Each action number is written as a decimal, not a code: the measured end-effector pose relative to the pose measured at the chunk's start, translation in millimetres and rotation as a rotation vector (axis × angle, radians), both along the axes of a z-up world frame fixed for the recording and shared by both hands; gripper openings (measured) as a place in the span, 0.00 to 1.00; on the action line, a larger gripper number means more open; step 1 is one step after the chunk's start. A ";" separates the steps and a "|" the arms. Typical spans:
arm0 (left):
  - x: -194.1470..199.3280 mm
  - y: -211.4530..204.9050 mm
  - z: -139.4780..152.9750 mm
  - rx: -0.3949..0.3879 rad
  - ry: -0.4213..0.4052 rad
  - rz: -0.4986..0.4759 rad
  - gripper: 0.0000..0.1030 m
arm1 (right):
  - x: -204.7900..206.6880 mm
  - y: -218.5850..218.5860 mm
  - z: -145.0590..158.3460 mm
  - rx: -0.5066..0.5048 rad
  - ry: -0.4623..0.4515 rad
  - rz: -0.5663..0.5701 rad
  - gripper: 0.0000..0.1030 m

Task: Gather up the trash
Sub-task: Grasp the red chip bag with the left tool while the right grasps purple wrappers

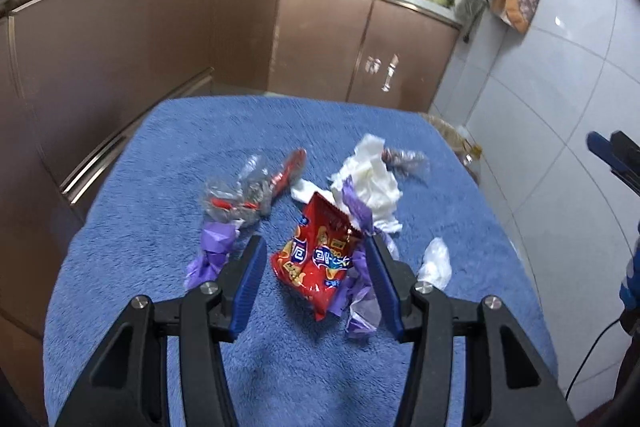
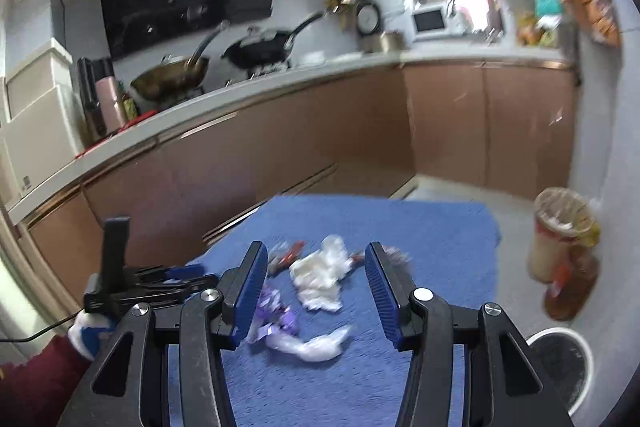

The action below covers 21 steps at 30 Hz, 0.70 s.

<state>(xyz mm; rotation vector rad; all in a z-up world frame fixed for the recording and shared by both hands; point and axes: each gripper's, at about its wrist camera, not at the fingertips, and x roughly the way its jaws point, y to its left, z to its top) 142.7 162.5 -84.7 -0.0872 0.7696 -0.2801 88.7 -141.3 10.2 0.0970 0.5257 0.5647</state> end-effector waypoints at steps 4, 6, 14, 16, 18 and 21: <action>24.3 -1.1 -13.0 -0.023 0.039 -0.033 0.47 | 22.4 19.3 -22.7 -0.011 0.083 0.075 0.47; 35.6 -1.7 -21.6 -0.023 0.056 -0.053 0.47 | 33.9 28.6 -33.6 -0.017 0.125 0.106 0.47; 60.7 4.2 -45.9 -0.073 0.120 -0.077 0.20 | 64.1 66.4 -71.0 -0.060 0.240 0.218 0.47; 63.1 6.9 -49.6 -0.093 0.128 -0.079 0.15 | 72.3 79.9 -81.3 -0.073 0.268 0.252 0.47; 64.6 9.4 -52.7 -0.114 0.133 -0.082 0.13 | 78.1 90.3 -90.6 -0.082 0.291 0.277 0.47; 64.7 10.8 -54.7 -0.131 0.132 -0.090 0.11 | 86.3 106.4 -104.5 -0.098 0.324 0.315 0.47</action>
